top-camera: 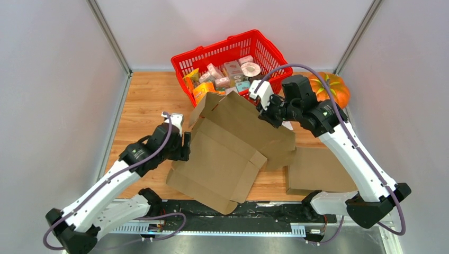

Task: Fold the paper box

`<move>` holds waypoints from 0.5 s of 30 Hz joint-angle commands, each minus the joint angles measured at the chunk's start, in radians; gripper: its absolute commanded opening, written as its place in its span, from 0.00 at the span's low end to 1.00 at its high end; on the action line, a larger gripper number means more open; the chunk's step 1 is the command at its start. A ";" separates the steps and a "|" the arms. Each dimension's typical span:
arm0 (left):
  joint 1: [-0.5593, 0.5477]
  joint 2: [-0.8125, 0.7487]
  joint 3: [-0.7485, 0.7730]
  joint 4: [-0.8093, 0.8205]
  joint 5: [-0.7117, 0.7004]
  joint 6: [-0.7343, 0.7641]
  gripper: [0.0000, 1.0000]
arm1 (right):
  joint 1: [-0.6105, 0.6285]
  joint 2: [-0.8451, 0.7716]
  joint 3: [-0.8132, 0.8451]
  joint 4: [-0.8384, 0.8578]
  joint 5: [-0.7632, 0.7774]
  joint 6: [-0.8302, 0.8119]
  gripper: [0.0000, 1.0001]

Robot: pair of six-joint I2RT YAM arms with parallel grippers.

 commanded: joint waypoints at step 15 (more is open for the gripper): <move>0.141 -0.078 -0.155 0.354 0.640 -0.435 0.00 | 0.219 0.077 0.143 -0.005 0.171 -0.050 0.00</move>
